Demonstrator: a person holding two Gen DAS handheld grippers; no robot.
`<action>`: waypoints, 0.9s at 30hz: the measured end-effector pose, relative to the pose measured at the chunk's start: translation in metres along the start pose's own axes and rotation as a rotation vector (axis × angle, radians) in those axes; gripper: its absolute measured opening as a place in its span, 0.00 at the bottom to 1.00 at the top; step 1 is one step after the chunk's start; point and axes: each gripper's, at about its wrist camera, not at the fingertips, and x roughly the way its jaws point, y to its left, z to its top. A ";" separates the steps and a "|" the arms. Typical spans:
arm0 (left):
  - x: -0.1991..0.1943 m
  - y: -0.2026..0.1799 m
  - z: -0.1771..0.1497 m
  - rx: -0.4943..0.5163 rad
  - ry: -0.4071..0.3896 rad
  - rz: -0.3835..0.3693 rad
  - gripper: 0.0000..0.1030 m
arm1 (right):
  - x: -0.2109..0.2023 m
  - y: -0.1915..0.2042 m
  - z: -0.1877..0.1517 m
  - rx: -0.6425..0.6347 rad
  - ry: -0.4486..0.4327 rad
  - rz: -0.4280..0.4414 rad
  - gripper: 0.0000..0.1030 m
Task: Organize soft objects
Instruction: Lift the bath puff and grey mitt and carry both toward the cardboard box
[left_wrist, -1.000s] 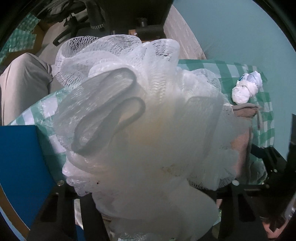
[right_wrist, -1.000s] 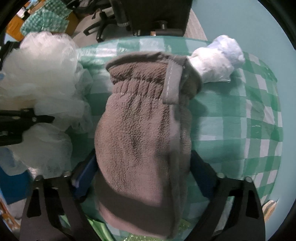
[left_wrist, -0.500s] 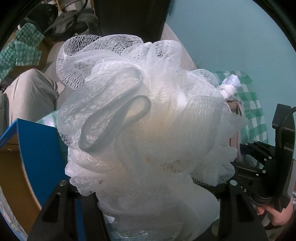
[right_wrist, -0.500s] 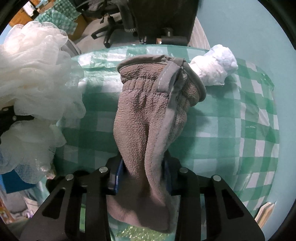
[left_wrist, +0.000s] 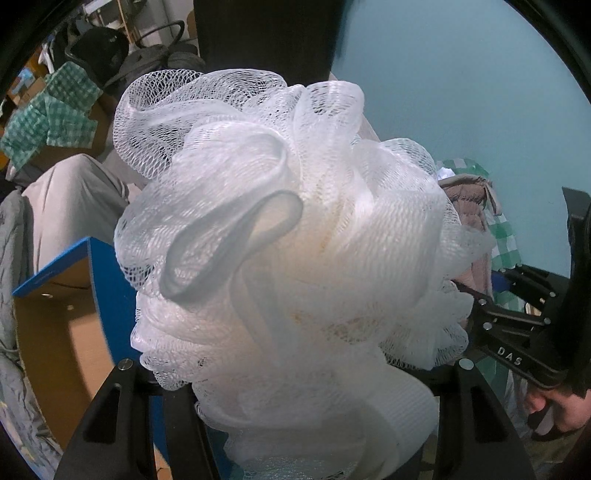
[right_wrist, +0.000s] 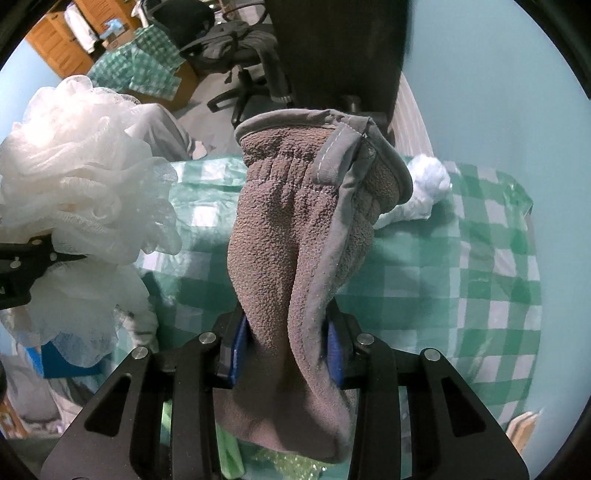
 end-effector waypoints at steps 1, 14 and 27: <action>-0.003 -0.004 -0.003 -0.003 -0.009 0.000 0.58 | -0.002 0.000 0.001 -0.006 0.001 -0.001 0.33; -0.049 0.002 -0.028 -0.049 -0.063 -0.027 0.58 | -0.036 0.019 0.009 -0.065 -0.007 0.006 0.33; -0.066 -0.003 -0.055 -0.087 -0.079 0.019 0.58 | -0.068 0.041 0.006 -0.140 -0.025 0.031 0.33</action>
